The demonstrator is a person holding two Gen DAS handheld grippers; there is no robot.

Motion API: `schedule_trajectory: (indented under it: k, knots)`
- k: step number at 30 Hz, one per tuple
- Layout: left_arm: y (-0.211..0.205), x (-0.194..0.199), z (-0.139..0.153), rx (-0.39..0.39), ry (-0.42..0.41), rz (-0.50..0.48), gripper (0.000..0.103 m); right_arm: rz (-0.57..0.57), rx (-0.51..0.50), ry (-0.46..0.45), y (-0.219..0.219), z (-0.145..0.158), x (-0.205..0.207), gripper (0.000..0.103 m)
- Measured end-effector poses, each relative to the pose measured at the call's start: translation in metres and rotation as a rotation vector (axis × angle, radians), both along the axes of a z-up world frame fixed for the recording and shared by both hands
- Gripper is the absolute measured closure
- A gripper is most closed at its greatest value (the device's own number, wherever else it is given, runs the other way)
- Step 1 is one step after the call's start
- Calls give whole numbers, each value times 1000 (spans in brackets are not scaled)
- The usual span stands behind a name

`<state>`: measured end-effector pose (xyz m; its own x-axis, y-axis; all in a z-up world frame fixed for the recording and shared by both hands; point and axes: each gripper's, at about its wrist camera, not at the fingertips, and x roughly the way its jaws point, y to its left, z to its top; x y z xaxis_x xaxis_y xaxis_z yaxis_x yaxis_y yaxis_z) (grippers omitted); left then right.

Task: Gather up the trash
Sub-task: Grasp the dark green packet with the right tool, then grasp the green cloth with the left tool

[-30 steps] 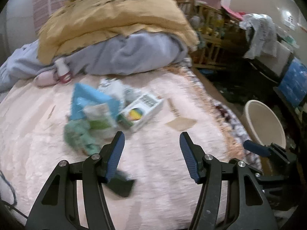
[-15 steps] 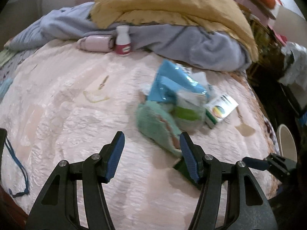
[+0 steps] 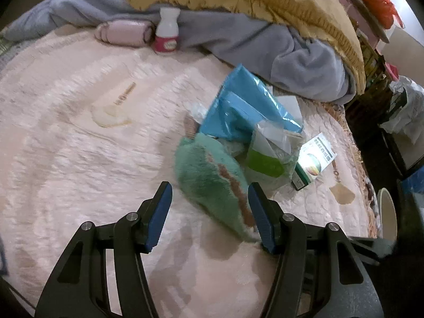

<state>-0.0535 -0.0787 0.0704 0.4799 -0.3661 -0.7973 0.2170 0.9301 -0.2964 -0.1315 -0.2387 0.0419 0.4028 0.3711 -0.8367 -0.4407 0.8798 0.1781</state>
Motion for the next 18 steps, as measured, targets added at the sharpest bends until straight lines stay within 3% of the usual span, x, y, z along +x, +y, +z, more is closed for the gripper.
schedule_trajectory:
  k: [5, 7, 8, 9, 15, 18]
  knots:
    - [-13, 15, -16, -14, 13, 19, 46, -113, 64, -35, -44, 14, -24, 80]
    - [-13, 15, -17, -7, -2, 32, 62, -154, 86, -44, -59, 17, -36, 80]
    - [-13, 14, -16, 0, -1, 31, 78, -172, 95, -49, -66, 19, -41, 80]
    - [-12, 12, -15, 3, 4, 25, 85, -186, 100, -56, -71, 21, -47, 80]
    - [-2, -17, 9, -41, -4, -25, 98, -255, 148, -98, -92, 36, -77, 80]
    - [-5, -36, 26, -52, -33, -67, 99, -275, 158, -117, -87, 42, -85, 80]
